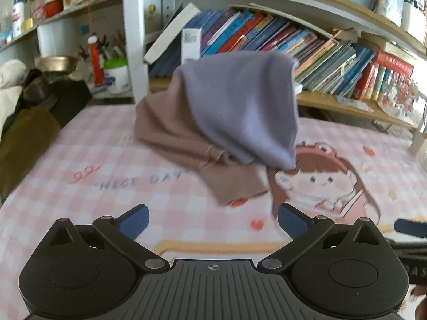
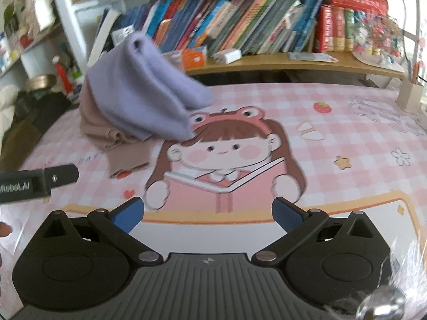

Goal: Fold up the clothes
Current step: 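Grasp the lavender sweater edge with the left gripper while the right gripper grasps the sweater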

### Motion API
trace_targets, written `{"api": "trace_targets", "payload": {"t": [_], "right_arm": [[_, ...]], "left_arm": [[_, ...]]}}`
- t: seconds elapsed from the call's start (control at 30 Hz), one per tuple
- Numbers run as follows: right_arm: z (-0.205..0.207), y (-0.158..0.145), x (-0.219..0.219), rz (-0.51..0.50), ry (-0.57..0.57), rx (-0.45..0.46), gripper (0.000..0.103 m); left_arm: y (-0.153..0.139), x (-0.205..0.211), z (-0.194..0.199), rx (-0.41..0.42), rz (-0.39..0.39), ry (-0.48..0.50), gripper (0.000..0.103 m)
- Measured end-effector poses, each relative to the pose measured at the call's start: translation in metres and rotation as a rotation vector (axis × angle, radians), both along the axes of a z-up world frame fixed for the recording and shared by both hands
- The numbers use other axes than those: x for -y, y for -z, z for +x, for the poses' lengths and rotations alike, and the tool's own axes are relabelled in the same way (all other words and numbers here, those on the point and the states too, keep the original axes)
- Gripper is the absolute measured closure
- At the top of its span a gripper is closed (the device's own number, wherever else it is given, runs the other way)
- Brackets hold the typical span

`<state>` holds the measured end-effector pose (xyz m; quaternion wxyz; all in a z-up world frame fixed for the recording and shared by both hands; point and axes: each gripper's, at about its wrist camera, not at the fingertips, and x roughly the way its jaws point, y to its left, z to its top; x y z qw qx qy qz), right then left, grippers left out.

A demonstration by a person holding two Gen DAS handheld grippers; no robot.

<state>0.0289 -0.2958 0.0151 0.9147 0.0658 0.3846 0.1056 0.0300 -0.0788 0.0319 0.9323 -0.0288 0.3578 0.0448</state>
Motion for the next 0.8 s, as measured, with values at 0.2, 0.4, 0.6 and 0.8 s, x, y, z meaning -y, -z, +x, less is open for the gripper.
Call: {"api": "trace_targets", "payload": {"t": [0.2, 0.4, 0.6, 0.8], "right_arm": [[0.007, 0.002, 0.043, 0.043, 0.026, -0.016, 0.0], [0.005, 0.008, 0.078, 0.061, 0.069, -0.039, 0.0], [0.001, 0.009, 0.1, 0.073, 0.107, -0.044, 0.0], [-0.003, 0.005, 0.111, 0.085, 0.114, -0.035, 0.0]], "left_arm": [[-0.006, 0.032, 0.047, 0.058, 0.008, -0.001, 0.0], [-0.006, 0.067, 0.087, 0.12, 0.054, 0.014, 0.0], [0.006, 0.08, 0.124, 0.112, 0.118, -0.027, 0.026], [0.016, 0.067, 0.142, 0.072, 0.181, -0.166, 0.087]]}}
